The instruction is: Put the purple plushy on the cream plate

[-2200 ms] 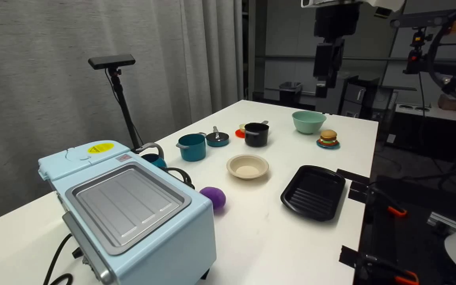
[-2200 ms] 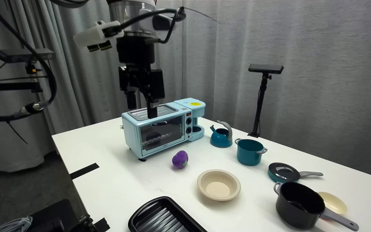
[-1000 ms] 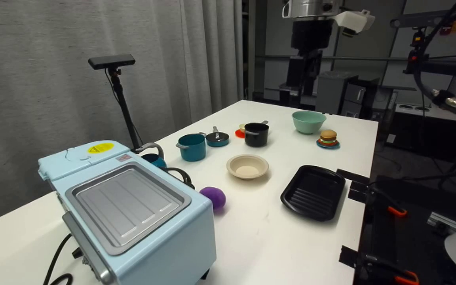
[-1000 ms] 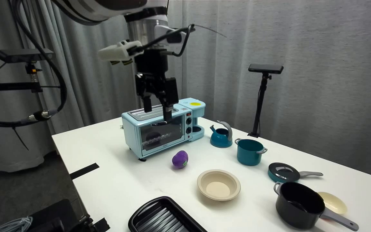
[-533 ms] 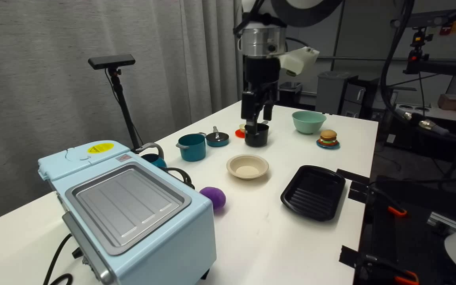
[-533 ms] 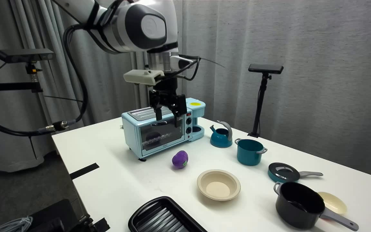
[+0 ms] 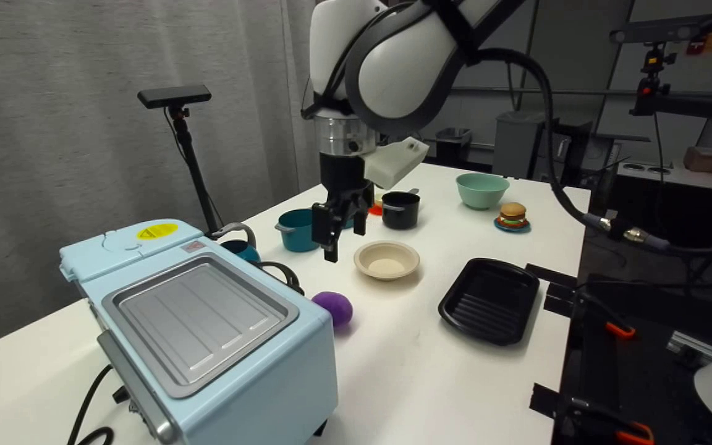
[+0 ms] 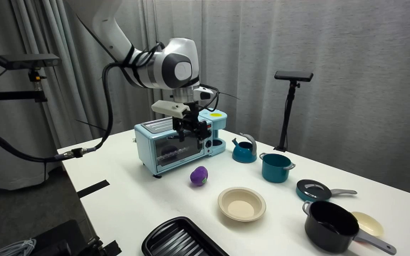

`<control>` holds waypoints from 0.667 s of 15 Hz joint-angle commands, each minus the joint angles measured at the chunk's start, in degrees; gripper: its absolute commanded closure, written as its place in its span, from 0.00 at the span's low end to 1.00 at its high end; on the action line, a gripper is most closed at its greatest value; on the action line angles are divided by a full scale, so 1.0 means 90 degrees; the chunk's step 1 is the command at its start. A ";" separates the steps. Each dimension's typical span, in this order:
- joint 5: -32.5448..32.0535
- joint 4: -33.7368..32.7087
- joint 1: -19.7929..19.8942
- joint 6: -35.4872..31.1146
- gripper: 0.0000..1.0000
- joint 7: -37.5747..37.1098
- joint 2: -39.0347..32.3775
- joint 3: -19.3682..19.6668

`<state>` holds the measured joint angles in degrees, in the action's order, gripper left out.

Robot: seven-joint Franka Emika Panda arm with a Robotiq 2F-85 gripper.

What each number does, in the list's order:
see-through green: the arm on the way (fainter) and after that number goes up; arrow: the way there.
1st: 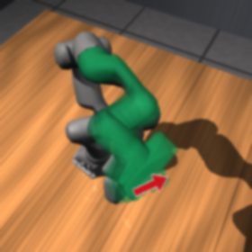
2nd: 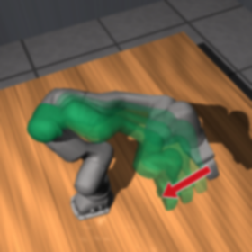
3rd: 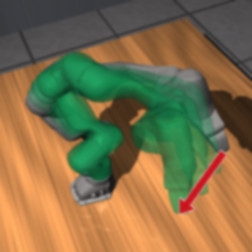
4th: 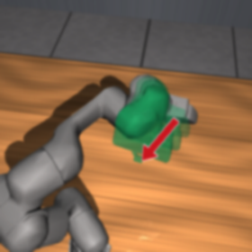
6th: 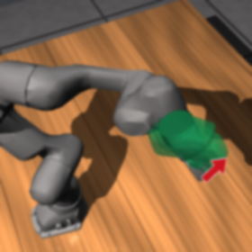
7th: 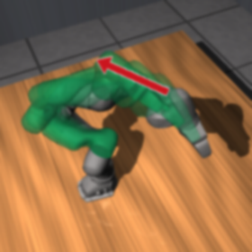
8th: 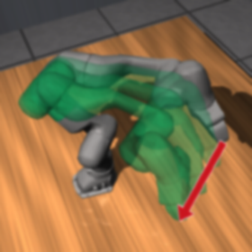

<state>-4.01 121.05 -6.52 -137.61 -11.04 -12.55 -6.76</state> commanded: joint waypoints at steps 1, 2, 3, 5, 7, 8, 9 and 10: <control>-0.0186 -0.0763 -0.0177 -0.0129 0.00 -0.0188 -0.0890 0.0156; -0.0218 -0.0900 -0.0206 -0.0067 0.00 -0.0223 -0.1029 0.0198; -0.0182 -0.1001 -0.0197 0.0006 0.00 -0.0166 -0.1097 0.0219; -0.0052 -0.0703 -0.0163 -0.0102 0.00 -0.0025 -0.0931 0.0186; -0.0051 -0.0832 -0.0164 -0.0100 0.00 -0.0023 -0.1048 0.0206; -0.0051 -0.0846 -0.0164 -0.0099 0.00 -0.0023 -0.1051 0.0208; -0.0043 -0.0900 -0.0162 -0.0082 0.00 0.0022 -0.1147 0.0195; -0.0063 -0.0943 -0.0176 -0.0127 0.00 0.0030 -0.1266 0.0195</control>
<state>-4.98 113.62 -7.14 -138.58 -11.56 -22.08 -5.80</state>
